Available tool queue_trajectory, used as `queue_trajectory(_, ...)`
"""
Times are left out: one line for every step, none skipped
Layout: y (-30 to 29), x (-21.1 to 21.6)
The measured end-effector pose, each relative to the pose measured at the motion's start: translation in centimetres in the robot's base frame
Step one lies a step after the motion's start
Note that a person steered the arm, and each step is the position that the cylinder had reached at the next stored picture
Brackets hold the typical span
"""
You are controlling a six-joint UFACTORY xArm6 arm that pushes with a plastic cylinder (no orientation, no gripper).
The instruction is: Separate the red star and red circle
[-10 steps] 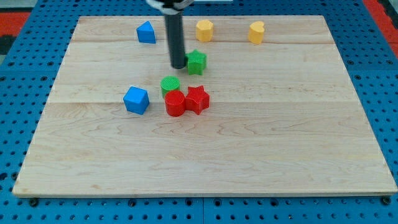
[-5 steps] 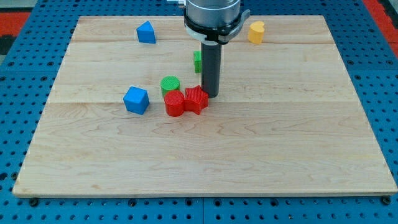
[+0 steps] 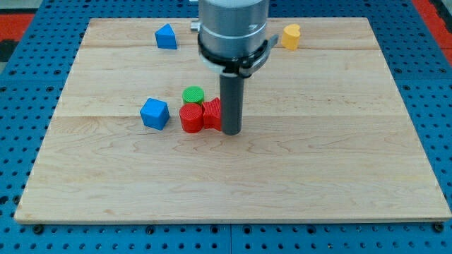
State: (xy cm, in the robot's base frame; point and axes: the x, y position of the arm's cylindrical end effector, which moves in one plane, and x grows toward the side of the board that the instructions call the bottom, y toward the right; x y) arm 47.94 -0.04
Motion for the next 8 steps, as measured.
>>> queue_trajectory(1.2,0.5)
queue_trajectory(-3.1,-1.2)
queue_trajectory(-2.3,-3.4)
queue_trajectory(-3.0,-3.1)
queue_trajectory(-3.5,-2.6)
queue_trajectory(-5.7,-2.9)
queue_trajectory(-7.7,-3.8)
queue_trajectory(-8.1,-8.8)
